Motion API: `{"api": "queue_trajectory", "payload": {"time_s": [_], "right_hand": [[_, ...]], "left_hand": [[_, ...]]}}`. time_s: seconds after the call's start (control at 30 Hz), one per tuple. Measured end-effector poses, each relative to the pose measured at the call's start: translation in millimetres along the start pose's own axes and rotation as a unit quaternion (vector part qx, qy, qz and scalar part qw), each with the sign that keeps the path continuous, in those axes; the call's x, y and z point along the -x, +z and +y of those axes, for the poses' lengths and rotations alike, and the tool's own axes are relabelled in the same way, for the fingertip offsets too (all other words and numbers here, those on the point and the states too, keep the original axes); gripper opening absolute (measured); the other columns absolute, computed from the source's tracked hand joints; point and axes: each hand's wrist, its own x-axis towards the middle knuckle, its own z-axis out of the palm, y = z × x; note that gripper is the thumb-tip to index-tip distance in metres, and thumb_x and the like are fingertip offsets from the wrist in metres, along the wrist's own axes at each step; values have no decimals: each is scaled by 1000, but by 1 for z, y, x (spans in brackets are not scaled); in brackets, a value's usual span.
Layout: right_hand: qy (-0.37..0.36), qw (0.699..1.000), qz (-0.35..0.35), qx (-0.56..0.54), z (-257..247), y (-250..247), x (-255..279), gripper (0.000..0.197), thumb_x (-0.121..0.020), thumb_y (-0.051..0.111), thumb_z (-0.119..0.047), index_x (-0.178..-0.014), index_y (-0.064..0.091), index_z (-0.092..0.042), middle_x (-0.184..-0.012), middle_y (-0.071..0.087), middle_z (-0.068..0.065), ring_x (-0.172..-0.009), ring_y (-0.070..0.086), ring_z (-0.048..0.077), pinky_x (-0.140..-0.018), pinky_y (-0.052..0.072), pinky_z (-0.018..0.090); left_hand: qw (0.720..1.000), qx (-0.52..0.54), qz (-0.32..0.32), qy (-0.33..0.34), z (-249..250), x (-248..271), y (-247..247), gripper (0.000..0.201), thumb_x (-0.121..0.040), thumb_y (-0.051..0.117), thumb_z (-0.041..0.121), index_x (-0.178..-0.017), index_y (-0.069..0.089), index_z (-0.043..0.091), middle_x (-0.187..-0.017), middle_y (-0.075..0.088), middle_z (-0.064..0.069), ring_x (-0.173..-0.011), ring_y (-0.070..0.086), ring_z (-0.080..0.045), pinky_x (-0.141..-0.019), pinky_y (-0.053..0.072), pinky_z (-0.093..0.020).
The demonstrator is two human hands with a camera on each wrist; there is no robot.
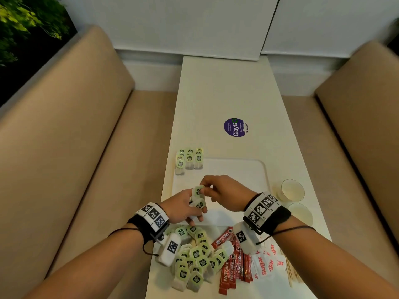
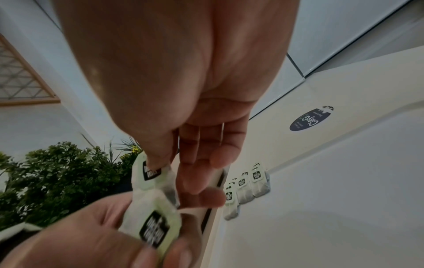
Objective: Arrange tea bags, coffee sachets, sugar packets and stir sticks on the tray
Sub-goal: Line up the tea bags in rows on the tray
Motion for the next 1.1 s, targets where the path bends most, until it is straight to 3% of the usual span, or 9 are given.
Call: {"api": "queue_trajectory", "payload": {"time_s": [0.13, 0.27, 0.37, 0.5, 0.7, 0.87, 0.97, 1.1], "right_hand": [[19, 999, 32, -14, 4, -7, -1, 21, -106, 48, -34, -110, 62, -19, -93, 69, -7, -74, 68, 8, -68, 53, 27], [38, 999, 37, -7, 13, -11, -1, 21, -106, 47, -33, -112, 62, -19, -96, 70, -5, -75, 68, 9, -69, 54, 28], [45, 999, 21, -5, 19, -8, -3, 18, -105, 49, -30, -111, 62, -21, -96, 71, -5, -75, 68, 8, -73, 56, 33], [43, 999, 10, -15, 18, -3, -7, 15, -105, 50, -28, -110, 62, -22, -95, 70, -8, -74, 68, 8, -73, 57, 31], [45, 998, 20, -31, 16, -1, -18, 13, -102, 54, -30, -110, 63, -25, -96, 68, -11, -75, 68, 11, -72, 54, 27], [66, 997, 13, -44, 24, 7, -28, 15, -97, 62, -43, -99, 65, -29, -90, 68, -12, -76, 68, 12, -70, 54, 28], [66, 997, 15, -44, 26, 18, -36, 19, -97, 61, -42, -92, 65, -25, -85, 68, -9, -75, 68, 15, -70, 54, 32], [87, 994, 30, -55, 32, 27, -50, 22, -99, 60, -38, -95, 67, -17, -84, 68, -3, -77, 67, 19, -72, 54, 35]], "left_hand": [[999, -13, 43, -5, -9, -3, -9, 45, -87, 63, -8, -124, 54, 17, -89, 63, -4, -77, 67, -20, -52, 50, -28], [995, 23, 100, 2, -11, -4, -19, 44, -82, 66, -10, -117, 61, 18, -80, 62, -5, -73, 63, -23, -51, 48, -29], [992, 16, 125, 19, -8, -5, -22, 32, -85, 72, 4, -111, 65, 21, -77, 65, -5, -70, 62, -21, -53, 47, -30], [985, -19, 167, 28, 2, -10, -22, 11, -90, 73, 20, -98, 66, 20, -79, 67, -8, -63, 61, -14, -53, 47, -29], [979, -24, 203, 26, 0, -17, -30, 8, -91, 72, 22, -88, 65, 19, -81, 69, -8, -61, 61, -12, -53, 49, -30], [974, 21, 224, 18, 1, -20, -40, 11, -91, 73, 20, -88, 62, 17, -84, 69, -11, -62, 61, -13, -52, 50, -27], [973, 26, 228, 12, 0, -23, -45, 11, -91, 72, 19, -88, 62, 17, -89, 70, -15, -64, 61, -15, -52, 50, -26], [972, 41, 230, 1, 1, -26, -52, 9, -92, 72, 16, -93, 63, 14, -86, 69, -10, -61, 60, -13, -51, 50, -26]]}}
